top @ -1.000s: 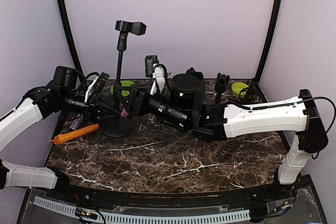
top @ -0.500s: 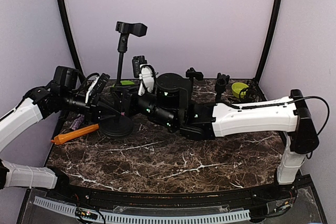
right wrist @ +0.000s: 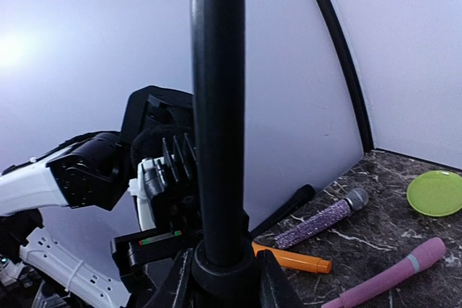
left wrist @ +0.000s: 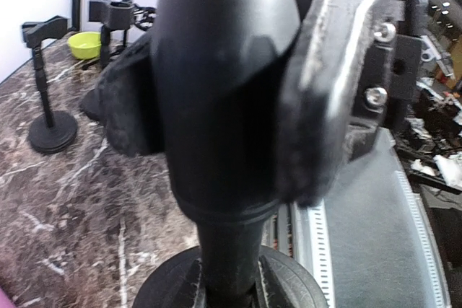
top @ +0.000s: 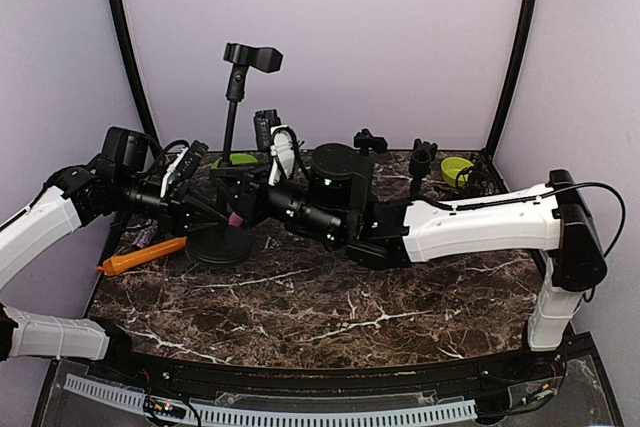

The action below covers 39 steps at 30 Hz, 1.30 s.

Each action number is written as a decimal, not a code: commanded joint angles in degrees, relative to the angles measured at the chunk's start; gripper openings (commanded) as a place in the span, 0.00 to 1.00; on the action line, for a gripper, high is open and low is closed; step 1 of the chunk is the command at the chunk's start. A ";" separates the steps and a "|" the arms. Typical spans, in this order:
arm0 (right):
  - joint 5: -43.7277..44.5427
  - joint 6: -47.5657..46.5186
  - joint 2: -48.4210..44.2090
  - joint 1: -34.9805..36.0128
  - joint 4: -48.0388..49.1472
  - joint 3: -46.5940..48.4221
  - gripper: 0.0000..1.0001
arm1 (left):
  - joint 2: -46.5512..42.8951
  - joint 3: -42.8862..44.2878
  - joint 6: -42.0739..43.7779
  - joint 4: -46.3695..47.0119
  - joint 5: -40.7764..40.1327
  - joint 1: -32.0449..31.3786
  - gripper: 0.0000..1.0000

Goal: Remove the microphone from the stand

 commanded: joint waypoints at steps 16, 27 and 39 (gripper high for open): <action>-48.22 25.98 3.81 -4.39 41.41 1.06 0.00 | -0.33 2.63 -24.80 17.81 22.28 -0.01 0.00; -47.94 34.47 8.70 -5.88 44.12 5.61 0.41 | -1.10 0.62 -29.33 22.64 23.26 0.04 0.00; 0.81 7.01 -6.36 -3.02 -8.29 -2.04 0.71 | -4.48 0.81 -11.75 13.51 3.81 -0.01 0.00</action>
